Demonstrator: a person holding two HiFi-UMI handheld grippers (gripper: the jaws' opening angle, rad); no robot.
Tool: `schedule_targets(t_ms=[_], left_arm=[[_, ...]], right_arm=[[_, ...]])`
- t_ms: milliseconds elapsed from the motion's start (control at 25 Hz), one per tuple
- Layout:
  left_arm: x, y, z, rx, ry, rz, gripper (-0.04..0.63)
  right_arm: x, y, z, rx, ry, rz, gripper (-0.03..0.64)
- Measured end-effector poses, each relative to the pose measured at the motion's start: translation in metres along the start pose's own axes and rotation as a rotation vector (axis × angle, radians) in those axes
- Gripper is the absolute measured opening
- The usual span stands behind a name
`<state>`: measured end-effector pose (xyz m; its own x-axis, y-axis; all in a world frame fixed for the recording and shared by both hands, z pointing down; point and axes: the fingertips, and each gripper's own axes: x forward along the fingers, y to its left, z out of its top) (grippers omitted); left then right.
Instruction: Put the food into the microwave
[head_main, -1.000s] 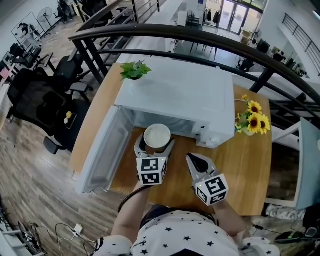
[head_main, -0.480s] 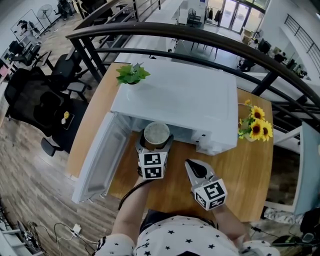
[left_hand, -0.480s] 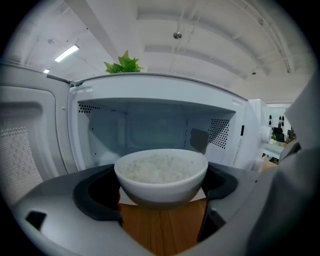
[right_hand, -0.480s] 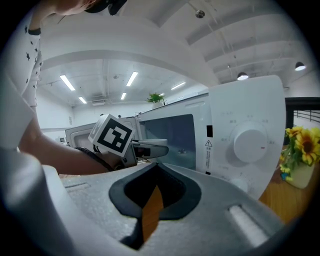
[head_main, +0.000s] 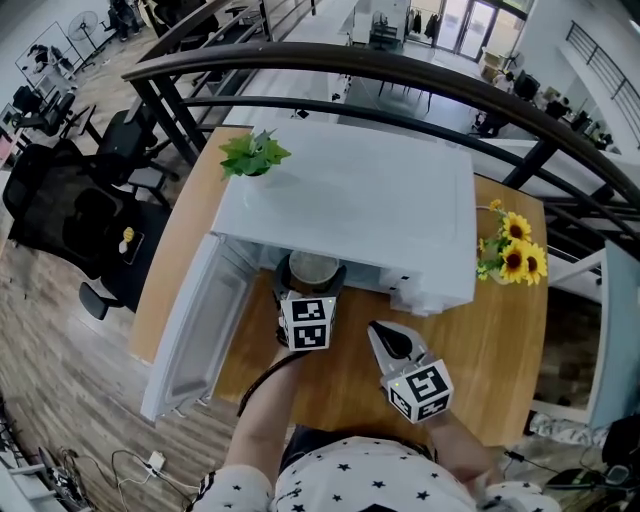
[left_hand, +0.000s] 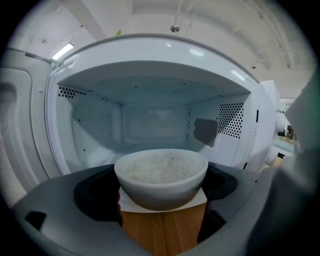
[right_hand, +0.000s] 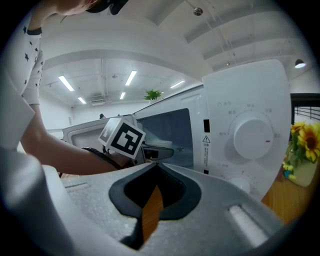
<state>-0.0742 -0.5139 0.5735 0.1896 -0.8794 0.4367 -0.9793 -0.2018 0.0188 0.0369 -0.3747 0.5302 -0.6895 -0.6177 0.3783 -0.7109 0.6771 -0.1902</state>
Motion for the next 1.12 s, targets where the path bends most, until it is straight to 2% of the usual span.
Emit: schedule_targets(t_ms=[560, 960, 1120], left_arm=[[0.028, 0.000, -0.009, 0.029, 0.044, 0.005, 0.479], [0.041, 0.000, -0.013, 0.089, 0.089, 0.013, 0.479], [0.043, 0.001, -0.013, 0.084, 0.087, 0.009, 0.479]], right_arm=[[0.001, -0.010, -0.003, 0.013, 0.009, -0.021, 0.005], [0.001, -0.009, -0.001, 0.018, 0.000, -0.025, 0.005], [0.001, -0.008, -0.001, 0.018, -0.002, -0.028, 0.005]])
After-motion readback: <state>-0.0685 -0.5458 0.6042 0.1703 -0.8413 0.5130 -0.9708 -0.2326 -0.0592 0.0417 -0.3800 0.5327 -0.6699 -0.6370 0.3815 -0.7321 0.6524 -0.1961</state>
